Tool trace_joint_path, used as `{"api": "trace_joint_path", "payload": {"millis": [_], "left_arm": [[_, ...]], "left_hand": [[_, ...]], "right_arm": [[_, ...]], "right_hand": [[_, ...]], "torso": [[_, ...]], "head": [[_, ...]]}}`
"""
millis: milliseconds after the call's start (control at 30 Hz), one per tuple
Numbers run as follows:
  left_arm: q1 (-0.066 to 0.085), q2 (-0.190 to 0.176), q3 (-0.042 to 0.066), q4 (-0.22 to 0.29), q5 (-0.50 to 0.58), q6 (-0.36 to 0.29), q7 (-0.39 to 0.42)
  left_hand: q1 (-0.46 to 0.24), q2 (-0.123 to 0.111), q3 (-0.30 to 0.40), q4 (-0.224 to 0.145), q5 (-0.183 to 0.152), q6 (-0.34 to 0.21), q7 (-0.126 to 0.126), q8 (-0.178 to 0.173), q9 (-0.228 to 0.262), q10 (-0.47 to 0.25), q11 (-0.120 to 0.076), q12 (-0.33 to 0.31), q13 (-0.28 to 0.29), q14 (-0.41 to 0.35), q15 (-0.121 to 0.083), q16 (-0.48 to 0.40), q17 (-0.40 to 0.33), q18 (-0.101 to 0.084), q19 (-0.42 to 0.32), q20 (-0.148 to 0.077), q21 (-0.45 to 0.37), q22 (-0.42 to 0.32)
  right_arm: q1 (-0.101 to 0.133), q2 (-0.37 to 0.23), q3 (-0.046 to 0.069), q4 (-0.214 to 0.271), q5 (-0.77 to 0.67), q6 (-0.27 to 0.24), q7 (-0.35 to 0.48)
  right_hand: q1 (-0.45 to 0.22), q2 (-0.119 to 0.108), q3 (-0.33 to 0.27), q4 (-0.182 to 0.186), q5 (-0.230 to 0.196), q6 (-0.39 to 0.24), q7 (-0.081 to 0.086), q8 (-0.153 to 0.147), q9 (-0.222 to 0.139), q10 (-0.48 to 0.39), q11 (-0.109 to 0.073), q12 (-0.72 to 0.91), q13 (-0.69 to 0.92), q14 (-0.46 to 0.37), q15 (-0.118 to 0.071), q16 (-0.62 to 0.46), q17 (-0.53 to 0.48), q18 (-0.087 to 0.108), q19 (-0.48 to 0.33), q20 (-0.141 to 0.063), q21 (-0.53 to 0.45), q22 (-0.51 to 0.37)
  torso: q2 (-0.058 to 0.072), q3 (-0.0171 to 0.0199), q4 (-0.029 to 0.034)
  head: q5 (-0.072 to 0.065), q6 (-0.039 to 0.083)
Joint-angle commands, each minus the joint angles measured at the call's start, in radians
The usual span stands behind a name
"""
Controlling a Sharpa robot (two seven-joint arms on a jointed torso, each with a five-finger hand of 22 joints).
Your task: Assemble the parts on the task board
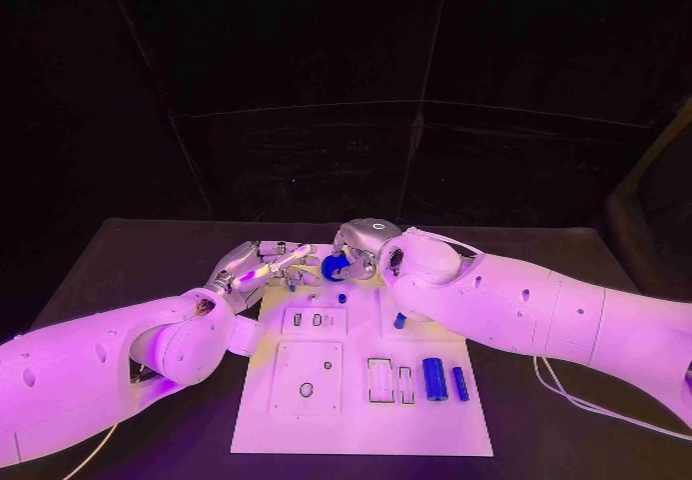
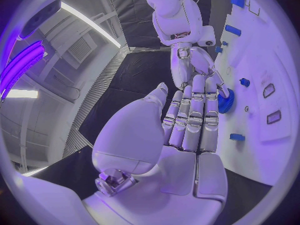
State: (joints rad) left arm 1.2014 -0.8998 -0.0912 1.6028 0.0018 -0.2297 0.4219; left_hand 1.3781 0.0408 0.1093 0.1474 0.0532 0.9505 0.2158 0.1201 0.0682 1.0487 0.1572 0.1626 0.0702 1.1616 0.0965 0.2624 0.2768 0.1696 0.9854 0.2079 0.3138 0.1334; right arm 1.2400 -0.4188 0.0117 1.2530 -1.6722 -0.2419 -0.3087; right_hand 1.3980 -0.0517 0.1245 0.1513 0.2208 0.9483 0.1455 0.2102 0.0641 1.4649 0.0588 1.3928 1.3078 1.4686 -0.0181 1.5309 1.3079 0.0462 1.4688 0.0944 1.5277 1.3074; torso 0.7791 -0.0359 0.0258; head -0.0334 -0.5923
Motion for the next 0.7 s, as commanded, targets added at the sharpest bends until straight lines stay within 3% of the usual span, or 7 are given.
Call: {"api": "trace_joint_path", "payload": {"millis": [33,333,500,700], "left_arm": [[0.002,0.002,0.001,0.002,-0.004,0.011,-0.003],[0.002,0.002,0.001,0.001,-0.004,0.011,-0.005],[0.002,0.002,0.001,0.001,-0.004,0.011,-0.005],[0.002,0.001,0.001,0.001,-0.004,0.011,-0.006]], "left_hand": [[0.007,0.0,0.002,-0.002,0.001,-0.006,0.002,-0.005,0.0,-0.008,0.0,-0.006,-0.001,-0.007,0.003,-0.003,0.002,0.013,-0.007,0.002,-0.005,-0.001],[0.007,0.0,0.002,-0.002,0.001,-0.006,0.002,-0.005,0.0,-0.008,0.0,-0.006,-0.001,-0.007,0.003,-0.003,0.002,0.013,-0.007,0.002,-0.005,-0.001],[0.007,0.0,0.002,-0.002,0.001,-0.006,0.002,-0.005,0.0,-0.008,0.0,-0.006,-0.001,-0.007,0.003,-0.003,0.002,0.013,-0.007,0.002,-0.005,-0.001],[0.007,0.0,0.002,-0.002,0.001,-0.006,0.002,-0.005,0.0,-0.008,0.0,-0.006,-0.001,-0.007,0.003,-0.003,0.002,0.013,-0.007,0.002,-0.005,-0.001]], "right_arm": [[0.001,0.002,0.0,-0.002,-0.031,0.018,-0.019],[0.001,0.007,-0.001,-0.009,-0.038,0.015,-0.031],[0.001,0.008,-0.001,-0.008,-0.035,0.035,-0.026],[0.001,0.005,-0.001,-0.006,-0.021,0.047,-0.021]], "right_hand": [[-0.012,-0.002,0.004,0.001,-0.012,-0.01,0.001,-0.008,0.0,-0.012,0.0,-0.011,0.072,0.081,0.006,0.0,0.164,-0.02,0.025,0.003,0.002,0.145],[-0.058,-0.034,-0.016,0.013,-0.038,-0.089,0.021,-0.06,0.0,-0.044,0.019,-0.059,0.029,0.08,0.021,-0.002,0.16,-0.018,0.019,0.017,-0.002,0.137],[-0.088,-0.046,-0.034,0.036,-0.047,-0.097,0.025,-0.068,0.002,-0.047,0.023,-0.064,0.025,0.08,0.026,-0.003,0.16,-0.017,0.016,0.023,-0.004,0.134],[-0.116,-0.043,-0.043,0.069,-0.044,-0.089,0.025,-0.067,0.005,-0.045,0.024,-0.061,0.028,0.08,0.028,-0.003,0.16,-0.017,0.016,0.026,-0.004,0.134]], "torso": [[-0.001,-0.0005,-0.0002],[0.0,-0.0005,-0.0002],[-0.001,-0.0005,0.0005],[0.0,-0.0002,-0.0009]], "head": [[0.0,-0.001],[-0.001,-0.001],[-0.001,-0.002],[-0.001,-0.003]]}}
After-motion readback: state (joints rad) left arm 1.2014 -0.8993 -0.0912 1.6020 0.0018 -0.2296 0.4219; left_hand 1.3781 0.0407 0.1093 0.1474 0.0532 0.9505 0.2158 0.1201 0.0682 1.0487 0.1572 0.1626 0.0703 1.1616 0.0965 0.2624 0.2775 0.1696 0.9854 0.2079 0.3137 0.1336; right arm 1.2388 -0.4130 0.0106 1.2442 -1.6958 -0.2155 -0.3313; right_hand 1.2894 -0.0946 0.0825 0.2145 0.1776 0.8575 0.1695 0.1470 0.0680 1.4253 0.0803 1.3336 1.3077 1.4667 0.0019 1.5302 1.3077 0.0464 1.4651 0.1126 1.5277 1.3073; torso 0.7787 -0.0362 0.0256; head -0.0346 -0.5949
